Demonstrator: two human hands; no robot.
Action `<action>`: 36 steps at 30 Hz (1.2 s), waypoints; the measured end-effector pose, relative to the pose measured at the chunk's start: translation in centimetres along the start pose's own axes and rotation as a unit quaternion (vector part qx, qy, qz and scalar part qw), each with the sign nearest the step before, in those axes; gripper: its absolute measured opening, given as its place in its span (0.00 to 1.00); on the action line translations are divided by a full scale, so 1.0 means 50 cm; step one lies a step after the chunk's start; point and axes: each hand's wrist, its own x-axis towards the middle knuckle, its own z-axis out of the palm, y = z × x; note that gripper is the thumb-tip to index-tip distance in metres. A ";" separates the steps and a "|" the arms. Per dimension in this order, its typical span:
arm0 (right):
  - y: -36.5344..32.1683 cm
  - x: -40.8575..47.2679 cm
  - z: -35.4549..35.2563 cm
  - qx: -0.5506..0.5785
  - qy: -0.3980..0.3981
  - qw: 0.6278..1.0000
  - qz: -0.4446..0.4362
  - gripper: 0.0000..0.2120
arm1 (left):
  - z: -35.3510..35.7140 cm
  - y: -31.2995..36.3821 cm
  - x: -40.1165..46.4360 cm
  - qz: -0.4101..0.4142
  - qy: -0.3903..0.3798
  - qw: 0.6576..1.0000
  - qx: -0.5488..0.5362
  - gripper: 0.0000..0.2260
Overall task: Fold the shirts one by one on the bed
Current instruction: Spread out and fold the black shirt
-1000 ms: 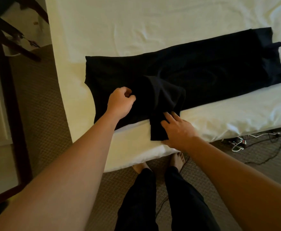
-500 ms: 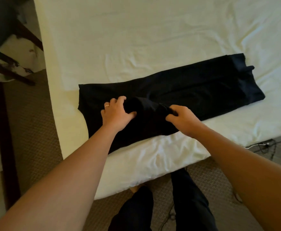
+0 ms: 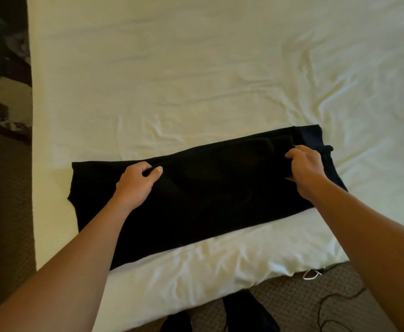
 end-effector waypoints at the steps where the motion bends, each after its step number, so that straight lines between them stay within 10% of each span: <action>1: -0.005 0.021 -0.008 -0.007 0.002 1.000 0.001 0.09 | 0.008 0.016 0.008 0.004 0.000 1.000 0.021 0.17; 10: 0.006 0.120 -0.025 -0.127 0.009 0.990 -0.057 0.11 | 0.115 0.086 -0.002 0.082 0.125 0.940 0.308 0.18; 36: 0.026 0.183 -0.079 -0.490 0.088 0.839 -0.218 0.17 | 0.258 0.065 -0.015 0.062 0.034 0.911 0.407 0.37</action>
